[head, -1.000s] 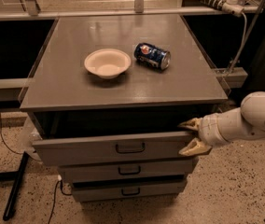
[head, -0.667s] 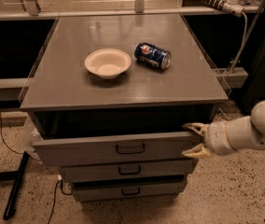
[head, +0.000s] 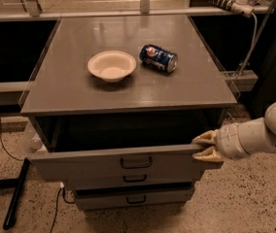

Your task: Open top drawer

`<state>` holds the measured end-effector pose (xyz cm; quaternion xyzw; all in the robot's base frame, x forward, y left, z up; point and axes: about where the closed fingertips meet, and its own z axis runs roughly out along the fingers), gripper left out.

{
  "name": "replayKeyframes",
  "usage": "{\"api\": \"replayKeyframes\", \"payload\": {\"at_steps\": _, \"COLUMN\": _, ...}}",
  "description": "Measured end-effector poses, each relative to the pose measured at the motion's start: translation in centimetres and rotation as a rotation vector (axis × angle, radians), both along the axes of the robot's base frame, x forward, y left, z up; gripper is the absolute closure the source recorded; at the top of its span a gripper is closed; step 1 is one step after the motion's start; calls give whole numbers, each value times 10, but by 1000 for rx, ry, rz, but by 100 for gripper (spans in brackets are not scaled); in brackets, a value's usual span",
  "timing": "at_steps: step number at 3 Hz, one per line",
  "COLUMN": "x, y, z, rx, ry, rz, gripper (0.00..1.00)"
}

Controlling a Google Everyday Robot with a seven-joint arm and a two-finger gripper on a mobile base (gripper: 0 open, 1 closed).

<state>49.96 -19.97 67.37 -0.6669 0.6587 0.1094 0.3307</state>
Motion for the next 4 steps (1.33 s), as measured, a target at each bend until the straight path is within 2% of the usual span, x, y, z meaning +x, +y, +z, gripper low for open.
{"api": "replayKeyframes", "payload": {"at_steps": 1, "x": 0, "y": 0, "z": 2, "rx": 0, "ry": 0, "rz": 0, "gripper": 100}}
{"api": "replayKeyframes", "payload": {"at_steps": 2, "x": -17, "y": -2, "z": 0, "rx": 0, "ry": 4, "rz": 4, "gripper": 100}}
{"api": "replayKeyframes", "payload": {"at_steps": 4, "x": -17, "y": -2, "z": 0, "rx": 0, "ry": 4, "rz": 4, "gripper": 59}}
